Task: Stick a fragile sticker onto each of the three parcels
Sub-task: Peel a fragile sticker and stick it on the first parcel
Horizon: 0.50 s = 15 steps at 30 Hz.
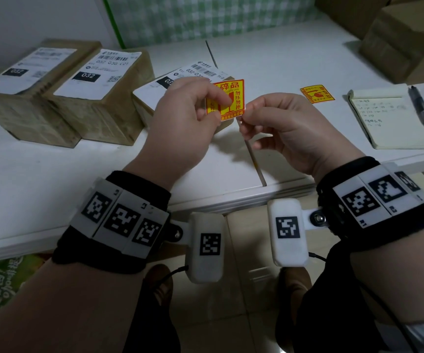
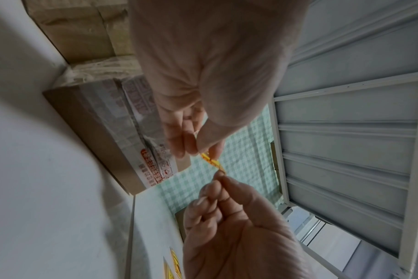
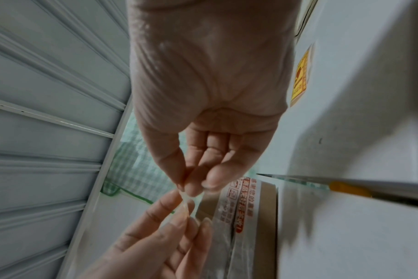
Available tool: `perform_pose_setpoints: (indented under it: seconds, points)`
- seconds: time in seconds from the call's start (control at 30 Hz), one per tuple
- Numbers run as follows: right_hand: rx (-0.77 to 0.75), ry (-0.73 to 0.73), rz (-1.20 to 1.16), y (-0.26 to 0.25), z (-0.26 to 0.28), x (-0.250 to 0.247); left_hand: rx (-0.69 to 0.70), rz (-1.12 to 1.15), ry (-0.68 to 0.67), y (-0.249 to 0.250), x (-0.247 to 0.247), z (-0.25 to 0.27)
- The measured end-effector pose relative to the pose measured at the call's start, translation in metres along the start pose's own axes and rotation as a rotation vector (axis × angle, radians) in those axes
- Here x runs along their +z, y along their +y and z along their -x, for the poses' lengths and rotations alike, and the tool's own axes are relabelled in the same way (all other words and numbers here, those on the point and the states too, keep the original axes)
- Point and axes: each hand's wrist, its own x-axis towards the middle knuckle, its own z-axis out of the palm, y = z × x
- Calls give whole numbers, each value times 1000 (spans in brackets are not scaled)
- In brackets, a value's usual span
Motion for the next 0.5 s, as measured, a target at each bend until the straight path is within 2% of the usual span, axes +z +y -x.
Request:
perform_pose_setpoints:
  seconds: [0.13,0.3,0.5]
  points:
    - [-11,10,-12,-1,0,1,18,-22,-8,3,-1,2]
    - [-46,39,-28,-1,-2,2,-13,118,-90,6,0,3]
    - [-104,39,61,0,-2,1,21,78,-93,7,0,5]
